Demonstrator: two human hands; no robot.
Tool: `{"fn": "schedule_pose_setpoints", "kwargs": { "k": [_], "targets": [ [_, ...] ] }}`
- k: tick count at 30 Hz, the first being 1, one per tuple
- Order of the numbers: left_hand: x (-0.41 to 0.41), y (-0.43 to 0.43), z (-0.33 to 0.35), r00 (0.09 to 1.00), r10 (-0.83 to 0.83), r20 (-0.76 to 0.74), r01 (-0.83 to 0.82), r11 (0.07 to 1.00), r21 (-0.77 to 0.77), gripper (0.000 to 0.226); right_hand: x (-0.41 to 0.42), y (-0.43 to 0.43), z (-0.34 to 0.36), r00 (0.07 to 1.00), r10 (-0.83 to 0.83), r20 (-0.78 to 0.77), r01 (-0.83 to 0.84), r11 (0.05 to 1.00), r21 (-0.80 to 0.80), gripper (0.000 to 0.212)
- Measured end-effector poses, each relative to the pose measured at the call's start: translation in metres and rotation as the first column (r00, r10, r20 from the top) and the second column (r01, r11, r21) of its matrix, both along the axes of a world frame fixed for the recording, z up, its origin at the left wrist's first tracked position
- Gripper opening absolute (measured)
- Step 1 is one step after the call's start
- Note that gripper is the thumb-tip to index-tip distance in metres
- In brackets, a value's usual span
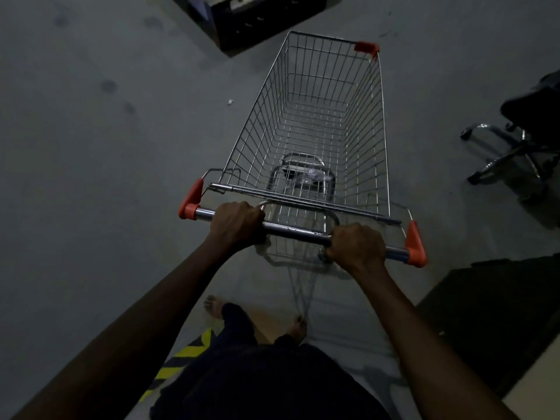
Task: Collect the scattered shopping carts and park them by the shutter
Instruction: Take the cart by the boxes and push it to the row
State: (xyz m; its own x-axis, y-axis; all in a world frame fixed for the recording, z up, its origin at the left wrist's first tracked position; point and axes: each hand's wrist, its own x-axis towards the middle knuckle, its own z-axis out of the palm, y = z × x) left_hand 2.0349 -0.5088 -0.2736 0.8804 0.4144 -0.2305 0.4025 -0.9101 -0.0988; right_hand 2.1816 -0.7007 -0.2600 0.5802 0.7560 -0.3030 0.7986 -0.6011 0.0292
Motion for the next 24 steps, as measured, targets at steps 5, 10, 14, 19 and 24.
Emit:
{"fn": "schedule_pose_setpoints", "kwargs": {
  "k": [5,10,14,19,24],
  "targets": [
    [-0.047,0.040,0.004,0.992,0.128,-0.008,-0.128,0.992,-0.009,0.027,-0.026,0.061,0.004,0.991,0.130,-0.015,-0.130,0.992,-0.004,0.030],
    [-0.103,0.095,0.009,0.961,0.277,-0.002,-0.277,0.961,-0.005,0.024,-0.064,0.140,0.006,0.966,0.257,-0.009,-0.258,0.966,-0.007,0.029],
    [-0.151,0.144,0.014,0.925,0.381,0.003,-0.381,0.924,-0.015,0.023,-0.100,0.210,0.012,0.930,0.366,0.002,-0.366,0.930,0.011,0.029],
    [-0.213,0.196,0.016,0.865,0.501,0.014,-0.500,0.865,-0.029,0.021,-0.147,0.294,0.017,0.872,0.489,0.029,-0.489,0.872,-0.022,0.029],
    [-0.270,0.239,0.013,0.771,0.635,0.047,-0.632,0.773,-0.053,0.028,-0.192,0.372,0.013,0.793,0.607,0.048,-0.608,0.794,-0.004,0.031]
  ]
}}
